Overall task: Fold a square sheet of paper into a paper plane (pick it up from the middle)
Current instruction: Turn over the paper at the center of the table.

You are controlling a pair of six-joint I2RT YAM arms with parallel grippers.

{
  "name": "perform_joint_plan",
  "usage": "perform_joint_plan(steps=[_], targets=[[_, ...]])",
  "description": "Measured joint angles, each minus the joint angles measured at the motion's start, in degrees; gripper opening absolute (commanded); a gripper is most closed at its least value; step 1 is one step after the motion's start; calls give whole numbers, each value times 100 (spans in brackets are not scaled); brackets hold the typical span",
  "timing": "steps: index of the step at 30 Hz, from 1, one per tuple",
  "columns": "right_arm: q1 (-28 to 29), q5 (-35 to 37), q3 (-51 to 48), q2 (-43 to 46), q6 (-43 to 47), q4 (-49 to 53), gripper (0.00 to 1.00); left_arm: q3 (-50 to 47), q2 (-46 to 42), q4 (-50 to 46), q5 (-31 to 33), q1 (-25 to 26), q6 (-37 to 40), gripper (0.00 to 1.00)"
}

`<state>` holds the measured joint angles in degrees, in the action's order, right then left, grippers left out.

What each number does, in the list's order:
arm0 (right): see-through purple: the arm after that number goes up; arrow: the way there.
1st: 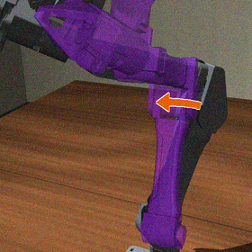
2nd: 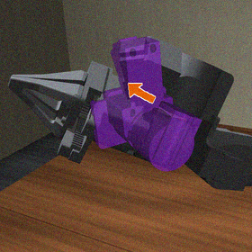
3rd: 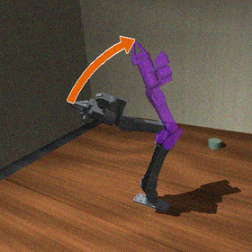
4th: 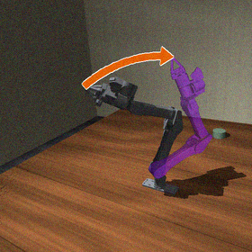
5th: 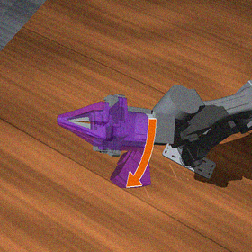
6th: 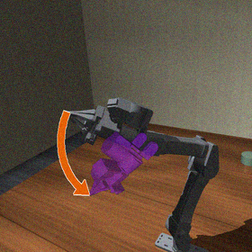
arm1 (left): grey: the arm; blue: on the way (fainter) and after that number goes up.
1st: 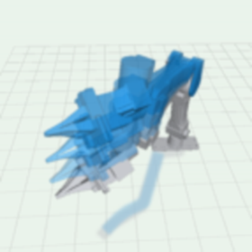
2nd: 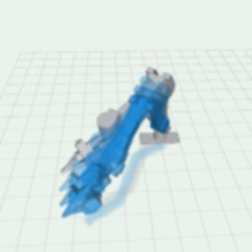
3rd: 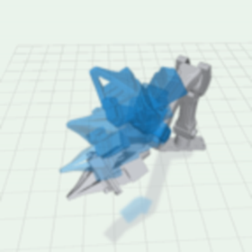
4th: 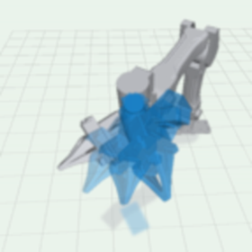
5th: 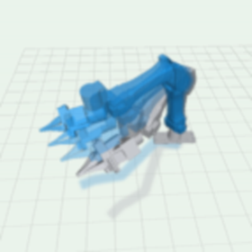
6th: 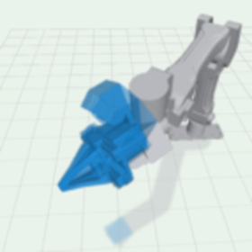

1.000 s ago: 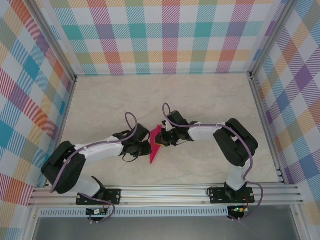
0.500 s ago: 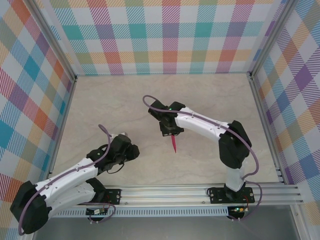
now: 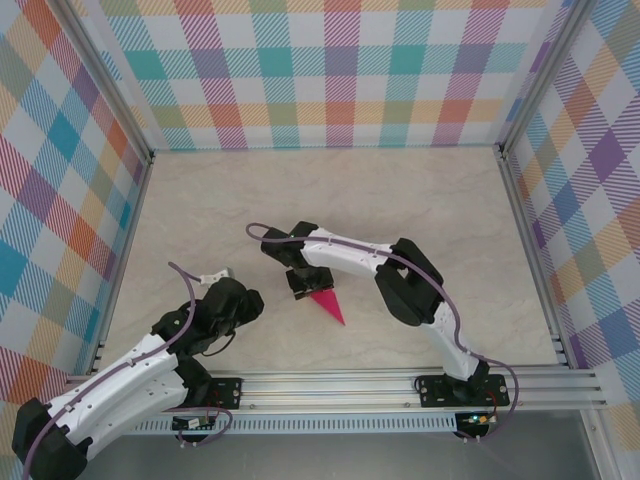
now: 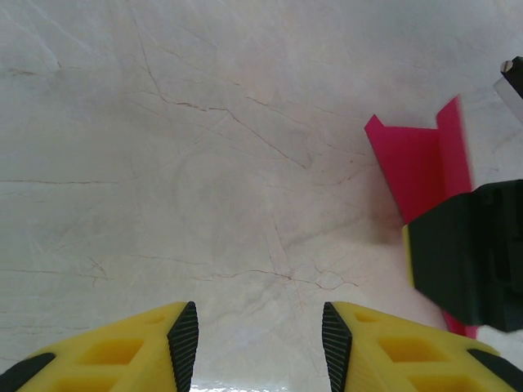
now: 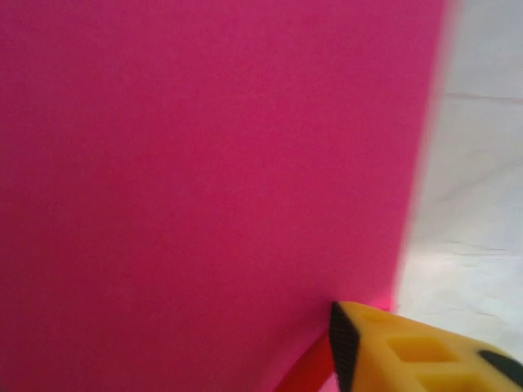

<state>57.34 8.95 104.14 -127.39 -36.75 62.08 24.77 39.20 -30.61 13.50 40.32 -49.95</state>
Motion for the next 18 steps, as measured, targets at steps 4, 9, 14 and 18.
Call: perform_joint_plan(steps=[4,9,14,18], targets=[[-9,-743,-420,450,175,-610,65,0,0,-85,7,-2,-2,47],[-361,-1596,-1906,2035,245,-1622,72,0,42,-74,-61,-13,2,48],[-1252,-2483,-3274,3176,293,-2677,67,0,273,-26,-201,-20,2,48],[-1456,-2765,-3689,3014,361,-3003,61,2,531,68,-295,-35,9,48]])
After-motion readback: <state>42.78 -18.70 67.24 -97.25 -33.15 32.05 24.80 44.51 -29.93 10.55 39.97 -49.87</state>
